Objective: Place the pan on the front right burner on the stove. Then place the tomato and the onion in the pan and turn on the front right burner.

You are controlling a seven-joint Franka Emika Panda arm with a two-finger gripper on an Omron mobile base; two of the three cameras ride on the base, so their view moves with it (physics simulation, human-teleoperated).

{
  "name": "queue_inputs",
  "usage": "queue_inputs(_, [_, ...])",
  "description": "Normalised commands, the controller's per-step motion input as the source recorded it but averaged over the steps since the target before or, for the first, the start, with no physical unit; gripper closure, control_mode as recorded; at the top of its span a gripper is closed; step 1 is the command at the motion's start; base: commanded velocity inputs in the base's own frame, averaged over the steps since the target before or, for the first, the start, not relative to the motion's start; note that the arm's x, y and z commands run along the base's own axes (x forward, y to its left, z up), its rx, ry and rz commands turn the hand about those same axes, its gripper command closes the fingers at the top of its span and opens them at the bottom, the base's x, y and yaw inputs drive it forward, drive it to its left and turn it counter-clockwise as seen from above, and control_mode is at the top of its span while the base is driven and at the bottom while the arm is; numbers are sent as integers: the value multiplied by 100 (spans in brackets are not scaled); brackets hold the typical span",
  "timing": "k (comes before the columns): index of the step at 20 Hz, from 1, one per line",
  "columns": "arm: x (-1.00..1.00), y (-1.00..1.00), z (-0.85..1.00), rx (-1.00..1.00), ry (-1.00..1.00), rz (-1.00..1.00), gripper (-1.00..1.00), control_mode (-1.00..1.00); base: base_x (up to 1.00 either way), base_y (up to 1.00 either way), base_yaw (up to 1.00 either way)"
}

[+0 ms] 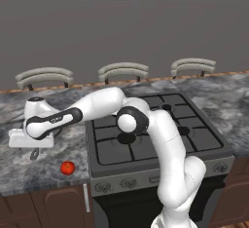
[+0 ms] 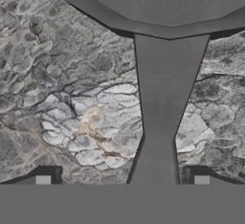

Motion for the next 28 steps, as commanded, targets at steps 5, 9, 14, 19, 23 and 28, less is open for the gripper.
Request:
queue_inputs(5, [0, -1, -14, 0, 0, 0, -100, -100, 0, 0, 0])
queue_inputs(9, [0, 0, -22, 0, 1, 0, -100, -100, 0, 0, 0])
queue_inputs(14, [0, 0, -10, 0, 1, 0, -100, -100, 0, 0, 0])
queue_inputs(19, [0, 0, 0, 0, 0, 0, -100, -100, 0, 0, 0])
queue_inputs(23, [0, 0, 0, 0, 0, 0, 100, -100, 0, 0, 0])
queue_inputs(28, [0, 0, 0, 0, 0, 0, 100, -100, 0, 0, 0])
